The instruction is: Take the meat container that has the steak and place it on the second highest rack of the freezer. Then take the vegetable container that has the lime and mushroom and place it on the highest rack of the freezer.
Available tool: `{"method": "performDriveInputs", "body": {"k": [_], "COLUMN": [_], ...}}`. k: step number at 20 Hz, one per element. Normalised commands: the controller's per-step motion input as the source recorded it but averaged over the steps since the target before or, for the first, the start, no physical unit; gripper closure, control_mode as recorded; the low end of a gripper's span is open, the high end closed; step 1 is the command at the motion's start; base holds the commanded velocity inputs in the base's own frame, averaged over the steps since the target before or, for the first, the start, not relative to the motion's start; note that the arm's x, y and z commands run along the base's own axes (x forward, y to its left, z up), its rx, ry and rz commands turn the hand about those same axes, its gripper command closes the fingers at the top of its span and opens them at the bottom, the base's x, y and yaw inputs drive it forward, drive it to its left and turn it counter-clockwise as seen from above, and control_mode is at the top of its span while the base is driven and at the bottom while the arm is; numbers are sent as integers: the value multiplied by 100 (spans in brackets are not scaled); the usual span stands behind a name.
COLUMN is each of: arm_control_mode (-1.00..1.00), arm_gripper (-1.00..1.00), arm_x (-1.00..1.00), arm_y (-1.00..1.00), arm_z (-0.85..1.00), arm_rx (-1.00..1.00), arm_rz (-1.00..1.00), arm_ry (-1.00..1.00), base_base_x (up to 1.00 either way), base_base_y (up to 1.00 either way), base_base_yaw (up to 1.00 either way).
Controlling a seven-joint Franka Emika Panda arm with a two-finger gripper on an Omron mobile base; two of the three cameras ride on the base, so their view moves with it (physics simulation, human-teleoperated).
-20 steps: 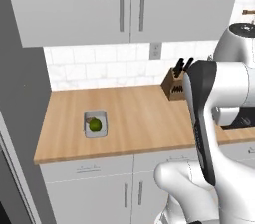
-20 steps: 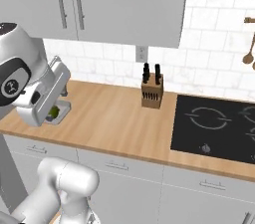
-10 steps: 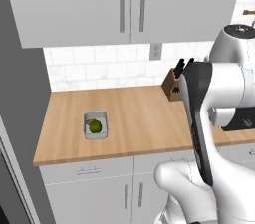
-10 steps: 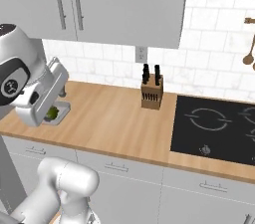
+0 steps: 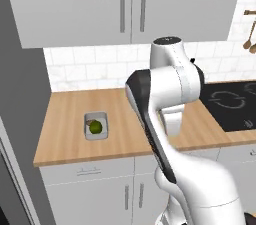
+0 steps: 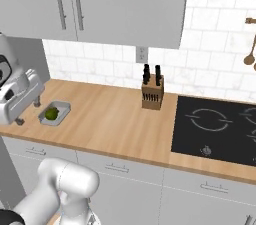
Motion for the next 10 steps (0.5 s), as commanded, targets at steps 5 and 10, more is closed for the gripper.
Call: {"method": "performDriveInputs", "body": {"k": [5, 10], "arm_control_mode": [-100, -100], "arm_gripper": [-100, -100], "arm_x": [59, 64], "arm_y": [80, 31], "arm_z": [-11, -40], "arm_rx": [0, 0], "arm_rz": [0, 0], "arm_ry": [34, 10], "base_base_x": [0, 0], "base_base_y": [0, 0], "base_base_yaw": [0, 0]}}
